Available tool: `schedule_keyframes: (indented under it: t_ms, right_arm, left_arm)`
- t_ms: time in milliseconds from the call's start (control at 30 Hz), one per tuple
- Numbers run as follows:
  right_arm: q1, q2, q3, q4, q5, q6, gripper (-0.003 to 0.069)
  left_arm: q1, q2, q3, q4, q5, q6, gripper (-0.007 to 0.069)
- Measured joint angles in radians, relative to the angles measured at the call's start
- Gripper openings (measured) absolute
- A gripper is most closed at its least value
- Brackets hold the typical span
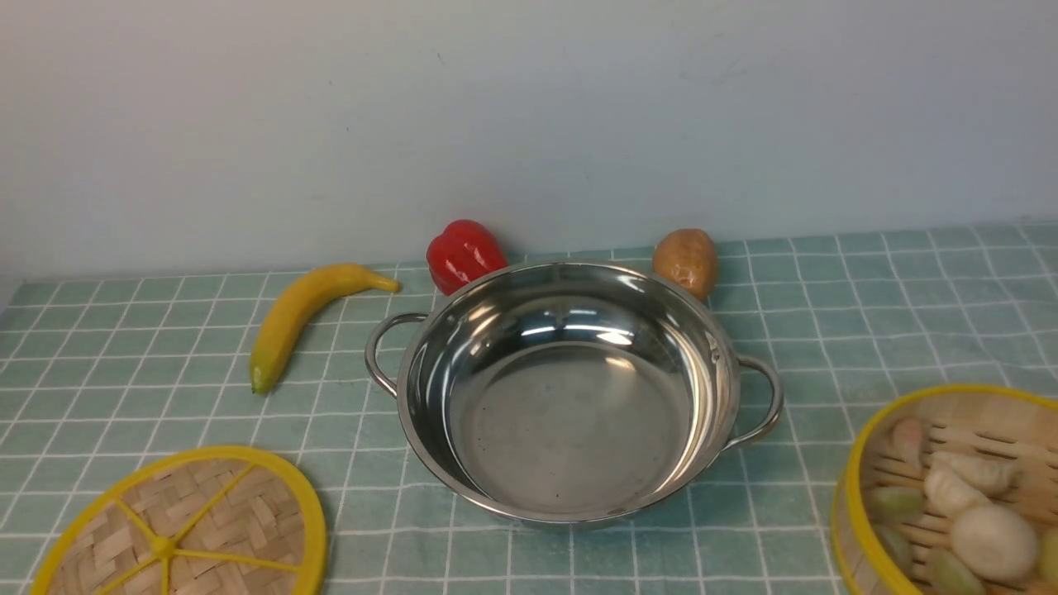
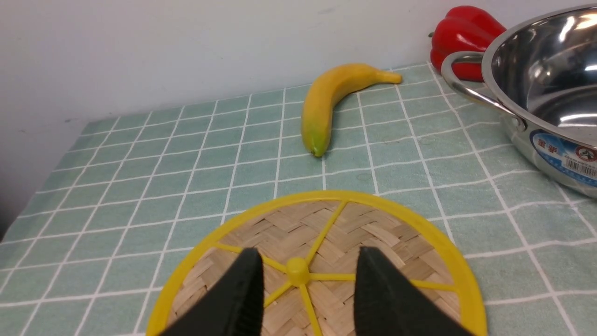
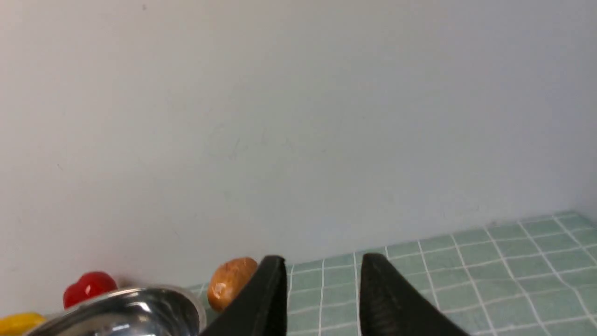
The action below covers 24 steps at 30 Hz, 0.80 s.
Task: Place the steamer in the pot on the blue tablecloth, and put the lid on the steamer.
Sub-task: 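Reach for and grasp the rim of the bamboo steamer holding the buns with the right gripper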
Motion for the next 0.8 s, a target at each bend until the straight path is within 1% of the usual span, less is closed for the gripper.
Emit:
schedule_keyframes:
  t_ms: [133, 233, 300, 367, 433, 533, 600, 633, 667, 800]
  right_arm:
    - [0.000, -0.001, -0.084, 0.057, 0.114, -0.005, 0.0243]
    - [0.000, -0.001, -0.096, 0.123, 0.122, -0.005, 0.0243]
    - [0.000, -0.001, -0.099, 0.185, 0.123, -0.013, 0.0243]
    - [0.000, -0.001, -0.111, 0.261, 0.169, -0.061, 0.0243]
    - [0.000, 0.007, -0.138, 0.305, 0.254, -0.137, 0.0243]
    - [0.000, 0.062, -0.210, 0.342, 0.440, -0.334, 0.0243]
    - [0.000, 0.140, -0.271, 0.353, 0.570, -0.506, 0.0243]
    - [0.000, 0.158, -0.282, 0.354, 0.589, -0.534, 0.0243]
    - [0.000, 0.215, -0.316, 0.361, 0.639, -0.620, 0.0243]
    - [0.000, 0.441, -0.378, 0.386, 0.761, -0.807, 0.0243]
  left_arm:
    - [0.000, 0.000, 0.000, 0.000, 0.000, 0.000, 0.0264]
    - [0.000, 0.000, 0.000, 0.000, 0.000, 0.000, 0.0264]
    - [0.000, 0.000, 0.000, 0.000, 0.000, 0.000, 0.0264]
    - [0.000, 0.000, 0.000, 0.000, 0.000, 0.000, 0.0264]
    - [0.000, 0.000, 0.000, 0.000, 0.000, 0.000, 0.0264]
    - [0.000, 0.000, 0.000, 0.000, 0.000, 0.000, 0.0264]
    - [0.000, 0.000, 0.000, 0.000, 0.000, 0.000, 0.0264]
    - [0.000, 0.000, 0.000, 0.000, 0.000, 0.000, 0.0264]
    - [0.000, 0.000, 0.000, 0.000, 0.000, 0.000, 0.0264]
    - [0.000, 0.000, 0.000, 0.000, 0.000, 0.000, 0.0264]
